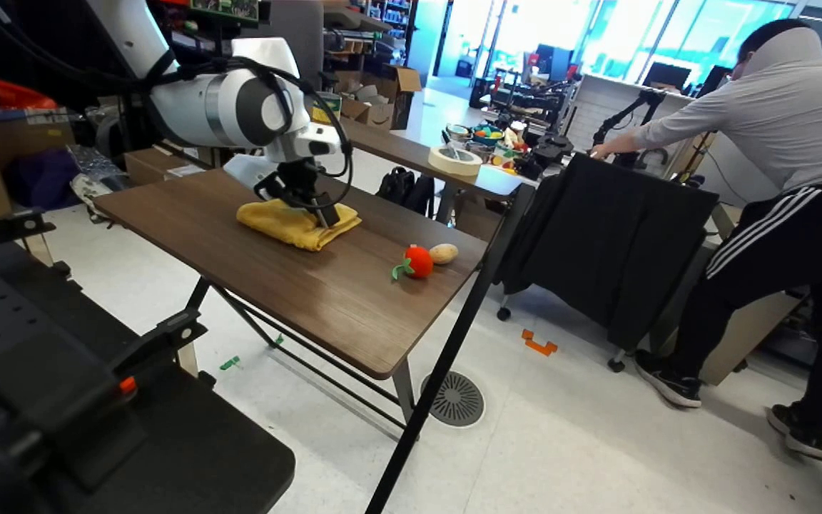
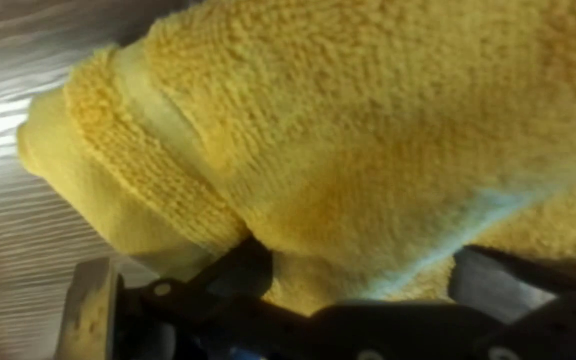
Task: Wipe the table
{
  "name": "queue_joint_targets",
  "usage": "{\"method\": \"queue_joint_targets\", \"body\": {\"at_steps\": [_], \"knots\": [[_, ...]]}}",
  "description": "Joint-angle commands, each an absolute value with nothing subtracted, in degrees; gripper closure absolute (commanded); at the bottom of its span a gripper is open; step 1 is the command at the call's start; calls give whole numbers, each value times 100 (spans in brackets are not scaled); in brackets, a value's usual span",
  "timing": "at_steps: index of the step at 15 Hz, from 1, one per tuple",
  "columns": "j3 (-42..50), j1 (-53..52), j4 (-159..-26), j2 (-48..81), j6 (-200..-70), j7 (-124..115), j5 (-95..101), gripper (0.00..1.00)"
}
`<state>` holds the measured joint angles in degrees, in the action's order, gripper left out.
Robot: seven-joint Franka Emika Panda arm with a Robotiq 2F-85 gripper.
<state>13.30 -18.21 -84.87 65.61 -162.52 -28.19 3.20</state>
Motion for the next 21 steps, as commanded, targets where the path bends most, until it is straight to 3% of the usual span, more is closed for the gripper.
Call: {"method": "queue_joint_targets", "body": {"at_steps": [1,4,8,14,21], "knots": [[754,-1994,-8159,6789,-15714,-2633,113,0],[542,-2203,-7861,6837,-15325,-2604,215,0],[1333,-2591,-7109,7250,-15184,-3080,494,0],[2145,-1951,-6261,7574,-14896,-3894,339,0],[1494,-1864,-6129,7800,-14775,-3753,400,0]]}}
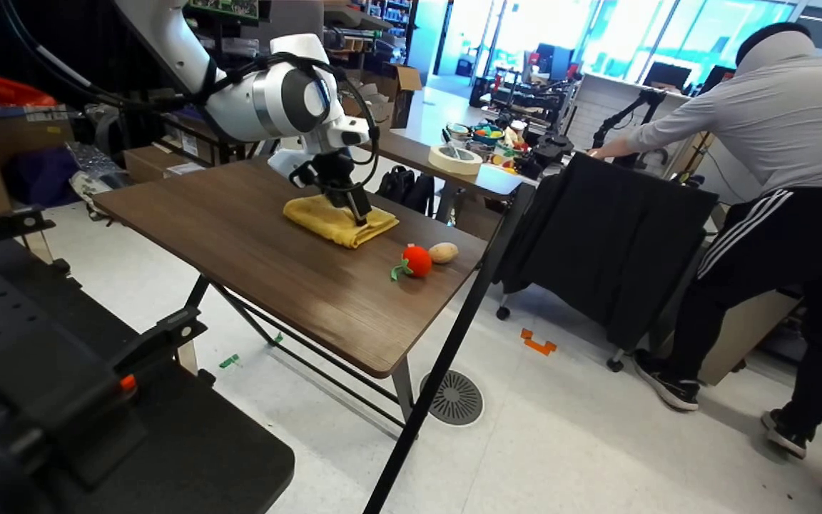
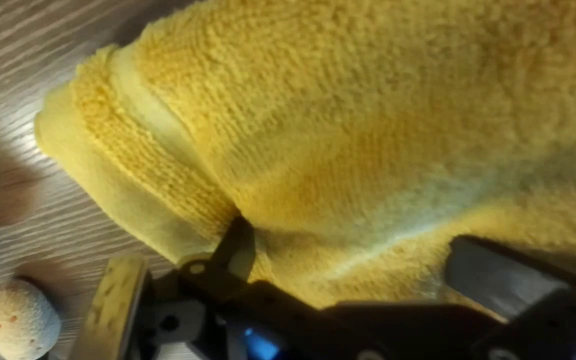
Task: Wipe the table
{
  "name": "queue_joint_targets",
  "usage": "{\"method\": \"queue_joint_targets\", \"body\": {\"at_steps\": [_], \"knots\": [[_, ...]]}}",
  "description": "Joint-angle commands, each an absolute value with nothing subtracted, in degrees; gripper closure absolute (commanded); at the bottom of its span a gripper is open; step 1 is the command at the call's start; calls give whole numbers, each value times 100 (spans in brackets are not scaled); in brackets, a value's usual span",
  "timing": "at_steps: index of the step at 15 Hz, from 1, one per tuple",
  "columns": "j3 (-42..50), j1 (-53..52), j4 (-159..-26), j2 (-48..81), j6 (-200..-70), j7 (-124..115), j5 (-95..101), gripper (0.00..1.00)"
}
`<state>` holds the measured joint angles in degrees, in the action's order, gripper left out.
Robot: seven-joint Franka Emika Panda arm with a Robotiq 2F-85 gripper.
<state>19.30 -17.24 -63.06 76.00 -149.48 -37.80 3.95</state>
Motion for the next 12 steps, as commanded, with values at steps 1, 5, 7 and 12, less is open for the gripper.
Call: {"method": "queue_joint_targets", "body": {"at_steps": [1,5,7,12], "knots": [[1306,-1929,-6192,7765,-14811,-3667,376,0],[666,-2198,-6149,7695,-14739,-3391,297,0],[462,-2227,-6110,7693,-14677,-3278,253,0],[121,-1752,-7584,6779,-14388,-2407,343,0]]}}
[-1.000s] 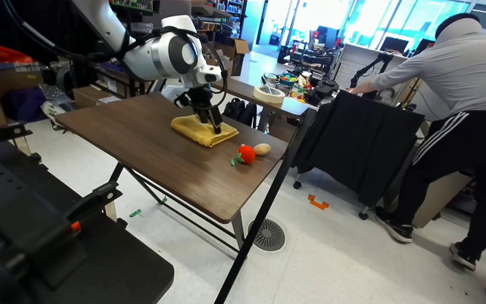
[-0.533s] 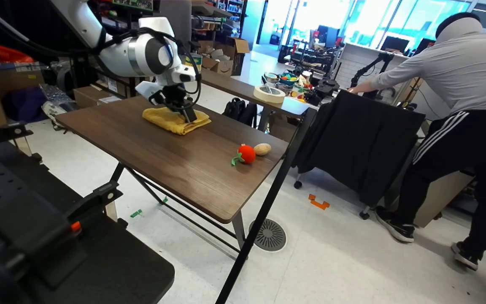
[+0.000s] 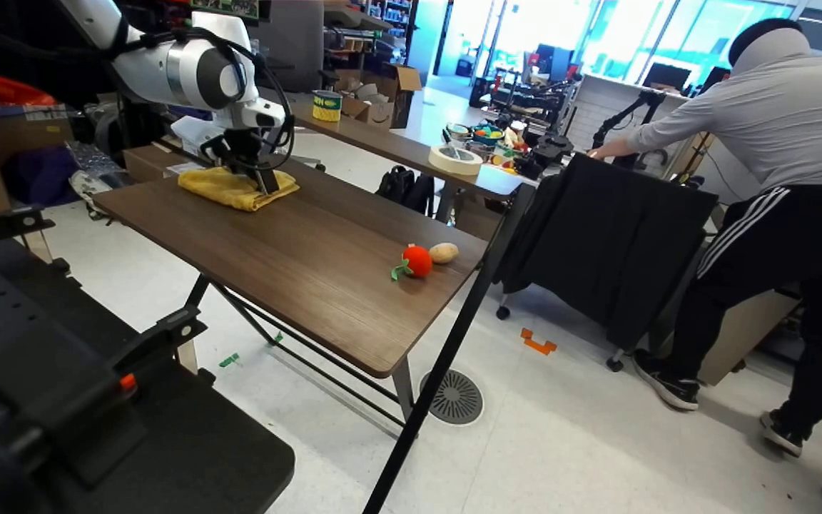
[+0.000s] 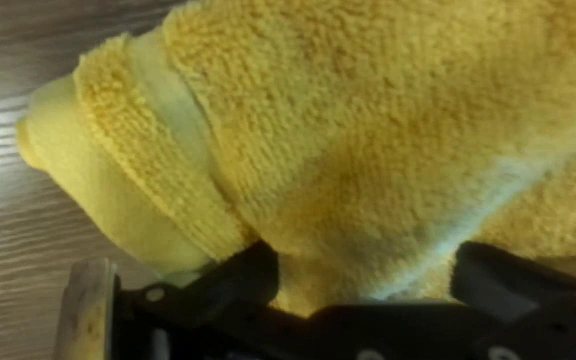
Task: Wipe the table
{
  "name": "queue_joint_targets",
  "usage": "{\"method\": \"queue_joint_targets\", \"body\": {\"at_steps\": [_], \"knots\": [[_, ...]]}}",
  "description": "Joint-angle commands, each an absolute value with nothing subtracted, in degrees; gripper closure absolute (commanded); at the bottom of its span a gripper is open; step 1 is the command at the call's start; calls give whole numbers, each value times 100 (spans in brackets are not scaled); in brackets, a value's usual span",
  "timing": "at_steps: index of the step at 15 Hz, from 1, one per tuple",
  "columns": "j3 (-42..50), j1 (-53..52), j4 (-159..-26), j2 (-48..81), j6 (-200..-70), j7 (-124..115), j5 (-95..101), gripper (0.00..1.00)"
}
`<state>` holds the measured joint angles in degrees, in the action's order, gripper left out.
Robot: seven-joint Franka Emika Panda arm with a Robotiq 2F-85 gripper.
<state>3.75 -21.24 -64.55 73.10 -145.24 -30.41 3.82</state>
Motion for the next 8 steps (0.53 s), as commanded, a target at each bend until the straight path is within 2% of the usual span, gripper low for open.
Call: {"method": "queue_joint_targets", "body": {"at_steps": [1,3,8], "knots": [[90,-1611,-7823,6611,-14344,-2166,367,0],[274,-1466,-8356,6279,-14204,-1926,478,0],[1668,-1633,-9048,6149,-14552,-2513,1040,0]]}}
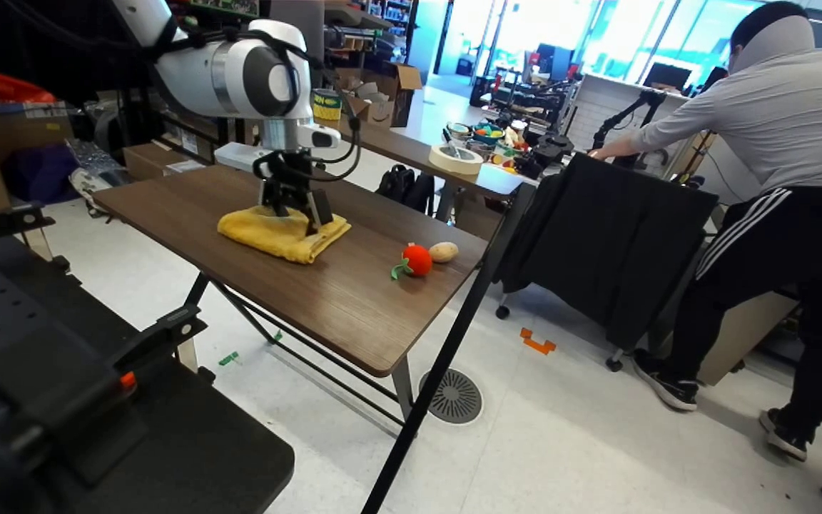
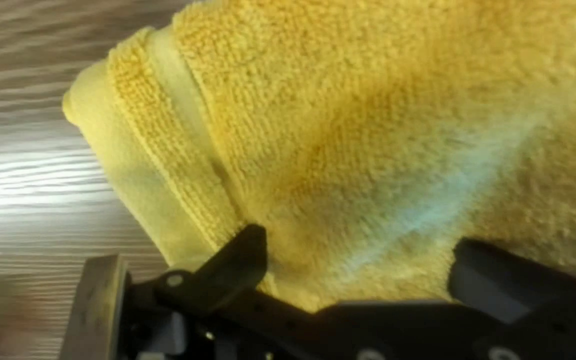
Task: Wipe the table
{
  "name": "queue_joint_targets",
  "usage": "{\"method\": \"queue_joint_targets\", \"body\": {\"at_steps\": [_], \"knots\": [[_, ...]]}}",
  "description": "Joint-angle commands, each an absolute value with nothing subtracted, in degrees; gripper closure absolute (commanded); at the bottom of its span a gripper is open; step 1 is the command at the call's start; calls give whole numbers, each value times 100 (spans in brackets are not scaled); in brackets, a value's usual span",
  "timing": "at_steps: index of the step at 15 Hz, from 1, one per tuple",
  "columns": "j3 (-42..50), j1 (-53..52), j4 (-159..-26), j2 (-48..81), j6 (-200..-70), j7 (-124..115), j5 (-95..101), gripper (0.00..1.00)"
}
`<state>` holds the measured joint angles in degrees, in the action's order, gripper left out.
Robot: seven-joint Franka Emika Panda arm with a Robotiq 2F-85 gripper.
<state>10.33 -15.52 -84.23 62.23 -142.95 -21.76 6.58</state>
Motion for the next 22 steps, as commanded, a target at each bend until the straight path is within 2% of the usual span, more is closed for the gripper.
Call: {"method": "queue_joint_targets", "body": {"at_steps": [1,4,6,14,19,22], "knots": [[1922,-1636,-9182,6145,-14594,-2639,1189,0],[2646,-1650,-9479,6311,-14668,-3040,1612,0],[2641,-1536,-9635,6257,-14658,-3015,1586,0],[1265,-1500,-11055,4998,-15638,-2192,1230,0],[1155,-1990,-10584,5421,-16538,-2501,1123,0],[936,-2046,-10796,4838,-16661,-2250,885,0]]}}
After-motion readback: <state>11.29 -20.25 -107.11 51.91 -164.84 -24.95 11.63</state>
